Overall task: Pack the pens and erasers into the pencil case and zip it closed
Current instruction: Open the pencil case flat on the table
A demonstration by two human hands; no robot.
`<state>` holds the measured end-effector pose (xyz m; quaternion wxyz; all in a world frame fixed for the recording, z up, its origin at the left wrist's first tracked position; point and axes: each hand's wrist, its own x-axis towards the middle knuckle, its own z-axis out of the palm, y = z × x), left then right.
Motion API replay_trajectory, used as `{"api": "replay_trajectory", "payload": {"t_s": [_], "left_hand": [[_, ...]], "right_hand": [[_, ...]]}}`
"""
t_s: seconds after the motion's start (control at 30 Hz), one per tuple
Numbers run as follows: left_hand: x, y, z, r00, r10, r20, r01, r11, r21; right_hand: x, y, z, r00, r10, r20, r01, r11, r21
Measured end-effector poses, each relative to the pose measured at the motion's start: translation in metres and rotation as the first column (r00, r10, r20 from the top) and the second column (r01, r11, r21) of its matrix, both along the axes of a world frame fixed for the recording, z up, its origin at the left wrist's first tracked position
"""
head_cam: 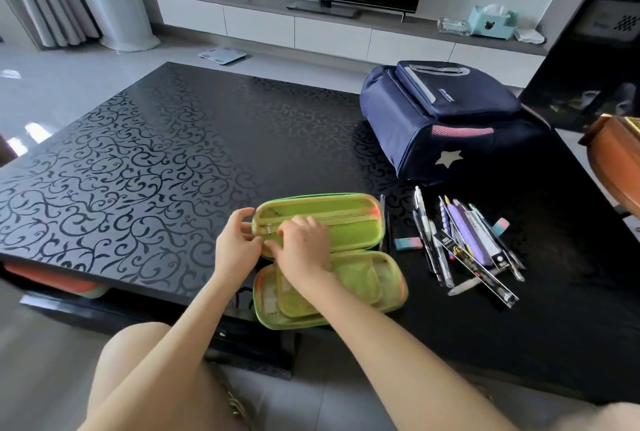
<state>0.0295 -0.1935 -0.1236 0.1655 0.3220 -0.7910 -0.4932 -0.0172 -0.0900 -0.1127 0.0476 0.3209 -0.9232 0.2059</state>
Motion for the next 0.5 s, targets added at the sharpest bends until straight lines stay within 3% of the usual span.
{"api": "replay_trajectory", "payload": {"t_s": [0.1, 0.23, 0.4, 0.5], "left_hand": [[-0.001, -0.001, -0.002, 0.995, -0.075, -0.072, 0.067, 0.992, -0.103], [-0.001, -0.003, -0.007, 0.988, -0.109, -0.105, 0.093, 0.985, -0.147], [0.001, -0.005, -0.015, 0.989, -0.117, -0.088, 0.090, 0.959, -0.269], [0.000, -0.010, -0.020, 0.996, -0.043, -0.078, 0.019, 0.959, -0.281]], "right_hand": [[-0.003, -0.024, 0.001, 0.985, -0.138, -0.102, 0.147, 0.985, 0.086], [-0.002, -0.029, 0.001, 0.987, -0.106, -0.121, 0.130, 0.968, 0.215], [-0.013, 0.002, -0.006, 0.992, -0.077, -0.102, 0.084, 0.994, 0.062], [-0.035, 0.049, -0.002, 0.969, -0.178, -0.172, 0.183, 0.983, 0.014]]}}
